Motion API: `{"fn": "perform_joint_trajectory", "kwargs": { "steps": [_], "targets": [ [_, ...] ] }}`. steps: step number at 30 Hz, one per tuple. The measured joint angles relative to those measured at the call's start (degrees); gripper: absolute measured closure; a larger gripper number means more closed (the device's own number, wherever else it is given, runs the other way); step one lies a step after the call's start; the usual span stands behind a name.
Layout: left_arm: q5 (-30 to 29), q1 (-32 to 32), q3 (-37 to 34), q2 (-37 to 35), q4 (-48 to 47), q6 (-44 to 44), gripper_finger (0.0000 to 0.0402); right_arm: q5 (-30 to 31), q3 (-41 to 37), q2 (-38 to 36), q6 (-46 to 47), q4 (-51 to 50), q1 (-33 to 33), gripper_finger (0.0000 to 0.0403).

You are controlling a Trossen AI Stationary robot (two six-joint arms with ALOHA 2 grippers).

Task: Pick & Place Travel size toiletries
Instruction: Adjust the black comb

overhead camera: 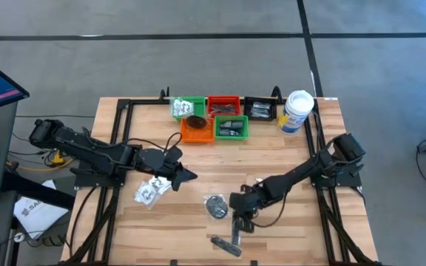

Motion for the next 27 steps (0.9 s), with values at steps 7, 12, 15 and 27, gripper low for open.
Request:
{"fn": "perform_joint_trajectory", "kwargs": {
  "steps": [7,12,15,27],
  "targets": [
    [0.0,-0.1,0.0,0.0,0.1,0.2,0.0401,-3.3,0.0,3.9,0.2,3.5,0.3,0.0403],
    [-0.1,-0.2,0.0,0.0,0.4,0.1,0.0401,-5.4,0.2,6.0,3.4,3.5,-0.1,0.0403],
    [-0.3,-0.6,0.0,0.0,0.7,0.0,0.0401,-4.1,0.4,6.1,6.6,1.8,-0.7,0.0403],
    [-0.5,-0.6,0.0,0.0,1.8,-0.4,0.0401,5.3,0.4,6.1,10.5,-3.1,-6.1,0.0403]
  ]
}}
